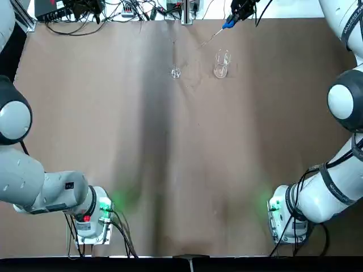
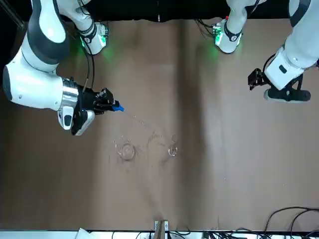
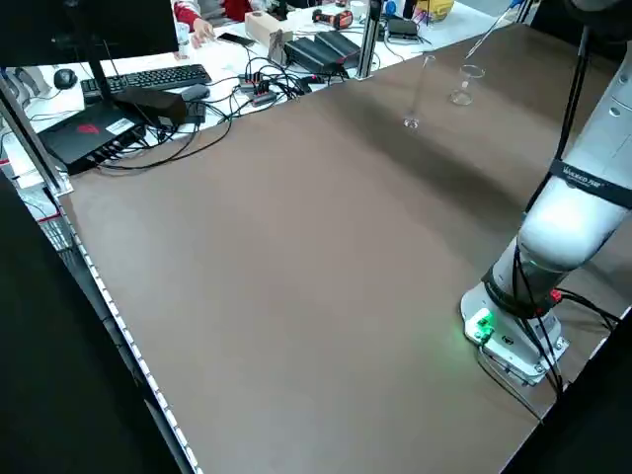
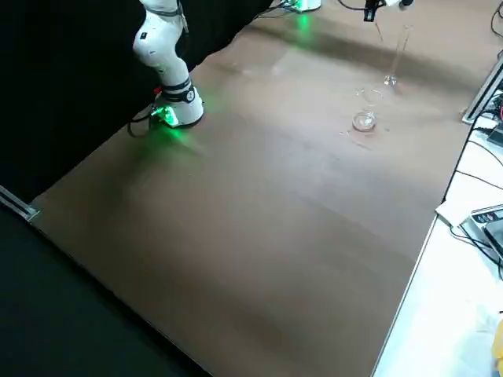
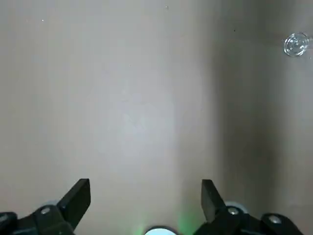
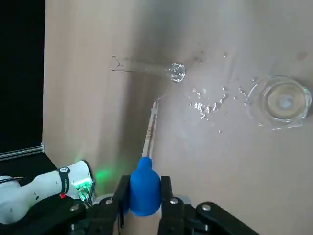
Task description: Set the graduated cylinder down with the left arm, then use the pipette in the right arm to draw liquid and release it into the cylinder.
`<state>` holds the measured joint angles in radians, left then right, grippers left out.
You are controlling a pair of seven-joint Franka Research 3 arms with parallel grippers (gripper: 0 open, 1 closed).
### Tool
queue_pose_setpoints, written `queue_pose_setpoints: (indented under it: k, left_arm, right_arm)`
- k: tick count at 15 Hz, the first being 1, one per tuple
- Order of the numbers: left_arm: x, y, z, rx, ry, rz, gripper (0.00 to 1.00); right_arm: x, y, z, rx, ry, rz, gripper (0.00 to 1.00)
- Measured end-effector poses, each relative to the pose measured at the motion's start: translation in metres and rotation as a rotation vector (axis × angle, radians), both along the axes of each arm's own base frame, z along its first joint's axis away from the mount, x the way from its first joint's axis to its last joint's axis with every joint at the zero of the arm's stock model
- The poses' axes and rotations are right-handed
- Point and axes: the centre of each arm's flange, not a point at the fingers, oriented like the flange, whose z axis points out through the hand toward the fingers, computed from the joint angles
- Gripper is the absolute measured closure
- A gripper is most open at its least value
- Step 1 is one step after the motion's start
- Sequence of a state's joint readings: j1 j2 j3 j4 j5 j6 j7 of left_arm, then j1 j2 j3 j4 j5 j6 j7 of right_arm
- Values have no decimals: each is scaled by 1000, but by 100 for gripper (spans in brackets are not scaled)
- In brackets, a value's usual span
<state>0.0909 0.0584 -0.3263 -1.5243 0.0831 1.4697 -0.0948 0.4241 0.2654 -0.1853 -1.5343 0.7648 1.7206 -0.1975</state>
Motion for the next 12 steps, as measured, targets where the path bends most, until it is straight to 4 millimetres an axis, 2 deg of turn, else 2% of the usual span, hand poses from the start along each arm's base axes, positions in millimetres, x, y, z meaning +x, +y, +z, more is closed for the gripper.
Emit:
queue_pose_setpoints:
  k: [5, 12]
  left_arm:
    - [-22, 4, 11, 11, 71, 13, 0]
    - [-23, 13, 10, 14, 87, 30, 0]
  right_arm:
    - [0, 8, 11, 69, 8, -19, 70]
    - [0, 13, 16, 119, 16, -28, 70]
